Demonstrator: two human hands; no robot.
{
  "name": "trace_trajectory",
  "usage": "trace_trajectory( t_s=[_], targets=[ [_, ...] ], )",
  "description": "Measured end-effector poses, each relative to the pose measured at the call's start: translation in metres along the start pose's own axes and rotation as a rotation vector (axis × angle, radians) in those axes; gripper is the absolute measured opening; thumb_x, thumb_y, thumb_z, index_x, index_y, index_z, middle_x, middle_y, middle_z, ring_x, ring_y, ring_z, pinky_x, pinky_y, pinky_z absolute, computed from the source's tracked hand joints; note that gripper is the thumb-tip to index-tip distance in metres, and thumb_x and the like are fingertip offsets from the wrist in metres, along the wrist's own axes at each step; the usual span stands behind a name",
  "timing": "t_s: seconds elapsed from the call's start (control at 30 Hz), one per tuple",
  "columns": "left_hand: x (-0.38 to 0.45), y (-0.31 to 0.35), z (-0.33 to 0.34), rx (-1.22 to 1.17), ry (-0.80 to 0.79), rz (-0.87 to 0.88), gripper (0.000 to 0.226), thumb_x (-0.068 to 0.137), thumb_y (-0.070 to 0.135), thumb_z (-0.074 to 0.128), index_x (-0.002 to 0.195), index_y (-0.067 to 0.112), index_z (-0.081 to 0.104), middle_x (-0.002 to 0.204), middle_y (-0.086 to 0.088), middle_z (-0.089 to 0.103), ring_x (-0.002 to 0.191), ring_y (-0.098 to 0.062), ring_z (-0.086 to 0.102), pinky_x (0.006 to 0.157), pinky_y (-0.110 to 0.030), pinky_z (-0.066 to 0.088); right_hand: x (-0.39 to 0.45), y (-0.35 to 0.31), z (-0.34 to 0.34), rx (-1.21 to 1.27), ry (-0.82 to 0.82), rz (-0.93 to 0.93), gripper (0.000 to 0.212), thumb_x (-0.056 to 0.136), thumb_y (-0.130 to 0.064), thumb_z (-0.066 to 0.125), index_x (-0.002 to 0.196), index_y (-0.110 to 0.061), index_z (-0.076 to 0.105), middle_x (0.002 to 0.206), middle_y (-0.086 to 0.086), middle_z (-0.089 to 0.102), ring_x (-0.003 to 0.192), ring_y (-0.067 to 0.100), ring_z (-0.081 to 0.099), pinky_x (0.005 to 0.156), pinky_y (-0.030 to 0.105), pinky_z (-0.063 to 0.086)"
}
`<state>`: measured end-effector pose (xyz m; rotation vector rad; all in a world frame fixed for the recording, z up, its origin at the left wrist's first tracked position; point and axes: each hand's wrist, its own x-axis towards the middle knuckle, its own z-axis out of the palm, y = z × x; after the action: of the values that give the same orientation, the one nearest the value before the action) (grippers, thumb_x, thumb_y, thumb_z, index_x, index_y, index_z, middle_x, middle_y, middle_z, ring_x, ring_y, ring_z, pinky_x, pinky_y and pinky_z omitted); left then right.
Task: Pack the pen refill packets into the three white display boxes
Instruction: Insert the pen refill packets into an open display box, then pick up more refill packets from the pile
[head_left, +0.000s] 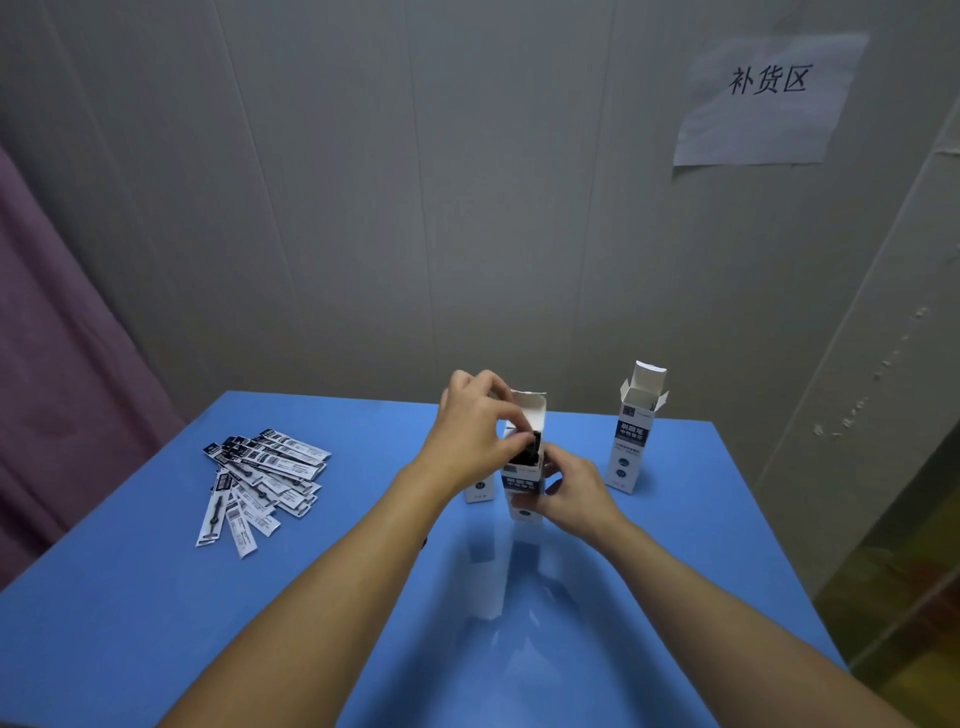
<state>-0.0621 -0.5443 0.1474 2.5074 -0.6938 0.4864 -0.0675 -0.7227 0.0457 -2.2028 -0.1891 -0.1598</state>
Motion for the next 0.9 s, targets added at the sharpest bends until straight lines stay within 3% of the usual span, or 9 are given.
trace_trajectory(
  t_s=[0.07,0.27,0.43,0.53,0.67,0.77,0.9],
  targets=[
    [-0.001,0.001,0.001,0.048,-0.066,-0.002,0.011,0.086,0.041,0.073,0.091,0.034,0.079,0.111,0.014,0.050,0.109,-0.013,0.032,0.101,-0.034,0.036,0.000,0.000,0.001,-0.024,-0.016,-0.015,0.045,0.067,-0.030,0.086,0.107,-0.029,0.065,0.095,-0.011,0.070,0.091,0.013,0.062,0.078,0.037,0.056],
    [-0.003,0.000,0.002,-0.169,-0.092,0.025,0.015,0.087,0.023,0.071,0.088,0.038,0.072,0.110,0.015,0.049,0.110,-0.010,0.034,0.100,-0.029,0.037,-0.004,0.005,-0.003,-0.020,0.015,-0.028,0.044,0.069,-0.027,0.087,0.107,-0.027,0.065,0.095,-0.011,0.071,0.089,0.011,0.062,0.076,0.033,0.056],
    [-0.006,-0.002,0.002,-0.260,-0.085,0.012,0.021,0.088,0.008,0.064,0.089,0.027,0.073,0.108,0.011,0.054,0.108,-0.009,0.039,0.089,-0.012,0.034,-0.004,0.009,-0.006,-0.006,0.069,-0.025,0.053,0.065,-0.027,0.092,0.112,-0.026,0.067,0.096,-0.007,0.070,0.086,0.012,0.065,0.077,0.032,0.057],
    [-0.008,-0.003,0.000,-0.346,-0.076,-0.002,0.020,0.090,0.010,0.066,0.092,0.030,0.071,0.107,0.013,0.056,0.106,-0.007,0.043,0.081,-0.011,0.040,-0.003,0.010,-0.005,0.006,0.078,-0.034,0.057,0.065,-0.030,0.091,0.117,-0.031,0.066,0.099,-0.006,0.069,0.090,0.012,0.065,0.079,0.031,0.057],
    [-0.014,-0.009,-0.001,-0.506,-0.005,-0.129,0.019,0.092,0.018,0.067,0.099,0.036,0.068,0.105,0.017,0.058,0.099,-0.006,0.050,0.077,-0.018,0.047,-0.001,0.011,-0.002,-0.012,0.039,0.022,0.053,0.067,-0.026,0.090,0.113,-0.030,0.065,0.098,-0.008,0.070,0.089,0.011,0.064,0.077,0.031,0.056],
    [-0.023,-0.026,-0.001,-0.529,0.088,-0.243,0.021,0.091,0.013,0.066,0.099,0.032,0.069,0.099,0.014,0.063,0.090,-0.009,0.056,0.077,-0.025,0.051,0.002,0.014,0.001,-0.009,0.021,0.138,0.047,0.068,-0.026,0.089,0.108,-0.025,0.064,0.098,-0.011,0.068,0.089,0.012,0.062,0.069,0.021,0.048],
    [-0.046,-0.056,-0.002,-0.503,0.174,-0.413,0.026,0.090,0.006,0.063,0.097,0.030,0.071,0.093,0.010,0.067,0.074,-0.007,0.056,0.065,-0.022,0.048,0.006,0.029,0.009,-0.030,-0.060,0.262,0.050,0.068,-0.028,0.090,0.109,-0.018,0.063,0.100,-0.006,0.068,0.089,0.015,0.063,0.070,0.024,0.049]
  ],
)
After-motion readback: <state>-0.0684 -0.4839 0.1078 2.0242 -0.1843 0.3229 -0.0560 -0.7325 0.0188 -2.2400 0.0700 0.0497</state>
